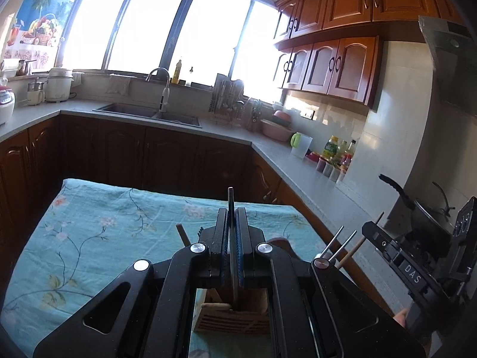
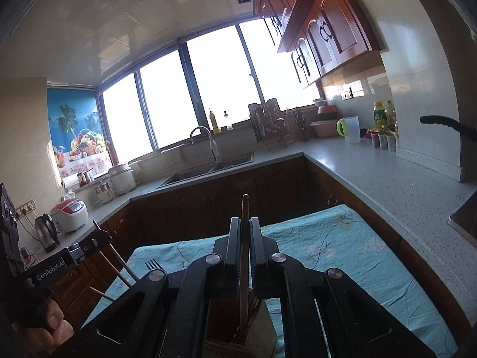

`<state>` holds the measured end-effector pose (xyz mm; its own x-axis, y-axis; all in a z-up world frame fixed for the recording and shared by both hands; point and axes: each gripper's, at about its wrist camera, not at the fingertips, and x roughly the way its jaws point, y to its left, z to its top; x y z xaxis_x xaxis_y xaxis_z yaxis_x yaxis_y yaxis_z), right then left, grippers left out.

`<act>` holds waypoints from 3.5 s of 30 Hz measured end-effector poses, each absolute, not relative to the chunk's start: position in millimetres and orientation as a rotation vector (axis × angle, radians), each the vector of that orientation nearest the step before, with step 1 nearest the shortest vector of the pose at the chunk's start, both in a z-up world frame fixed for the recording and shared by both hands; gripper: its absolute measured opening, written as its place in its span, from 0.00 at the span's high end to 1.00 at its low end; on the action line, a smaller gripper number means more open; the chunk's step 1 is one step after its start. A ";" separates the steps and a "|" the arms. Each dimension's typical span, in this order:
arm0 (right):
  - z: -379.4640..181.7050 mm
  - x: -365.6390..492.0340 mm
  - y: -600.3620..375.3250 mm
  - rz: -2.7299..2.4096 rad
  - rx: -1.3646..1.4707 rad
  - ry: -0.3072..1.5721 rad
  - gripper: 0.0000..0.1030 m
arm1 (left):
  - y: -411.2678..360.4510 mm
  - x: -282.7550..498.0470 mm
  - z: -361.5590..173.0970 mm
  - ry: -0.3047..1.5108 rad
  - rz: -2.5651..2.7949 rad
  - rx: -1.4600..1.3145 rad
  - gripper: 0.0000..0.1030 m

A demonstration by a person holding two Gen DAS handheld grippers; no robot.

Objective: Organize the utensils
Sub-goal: 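Lower the chopstick into the holder with the left tool while the right tool inserts its chopstick, then open both tools and pull them back from the holder, then grasp a wooden chopstick with the left tool while the right tool grasps another wooden chopstick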

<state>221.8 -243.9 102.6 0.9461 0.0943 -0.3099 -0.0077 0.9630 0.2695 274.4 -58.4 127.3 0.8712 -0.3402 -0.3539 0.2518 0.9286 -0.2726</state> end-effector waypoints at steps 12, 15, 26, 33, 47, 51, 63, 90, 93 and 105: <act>86.1 224.8 -243.3 0.064 0.266 0.403 0.95 | -72.0 276.9 112.0 0.454 -0.328 -0.161 0.96; 85.8 225.6 -245.1 0.067 0.266 0.407 0.95 | -71.5 278.4 112.4 0.460 -0.331 -0.169 0.96; 87.4 226.2 -245.9 0.051 0.277 0.420 0.80 | -69.0 279.1 113.5 0.469 -0.345 -0.170 0.95; 105.2 207.9 -258.6 0.027 0.318 0.349 0.26 | -59.9 258.2 130.6 0.407 -0.339 -0.202 0.61; 93.8 138.5 -265.7 0.027 0.353 0.333 0.01 | 0.6 185.9 97.1 0.461 -0.208 -0.274 0.19; 74.0 119.3 -265.2 0.020 0.353 0.391 0.00 | 11.5 169.1 63.6 0.559 -0.183 -0.273 0.19; 36.7 74.1 -264.5 0.011 0.372 0.479 0.01 | 16.9 125.3 17.3 0.688 -0.170 -0.250 0.19; 12.5 40.4 -262.9 0.003 0.400 0.519 0.01 | -62.9 128.4 -53.6 0.941 -0.175 0.037 0.24; 10.7 40.9 -266.5 -0.005 0.416 0.521 0.01 | -66.7 131.3 -56.7 0.944 -0.171 0.051 0.24; 5.3 56.7 -232.4 0.103 0.359 0.562 0.01 | -44.6 139.6 -52.3 0.960 -0.205 0.000 0.33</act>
<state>56.7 -232.3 5.3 0.8427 0.1925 -0.5029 0.0017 0.9330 0.3599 139.6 -44.6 -52.3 0.5555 -0.1736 -0.8132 0.1738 0.9806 -0.0907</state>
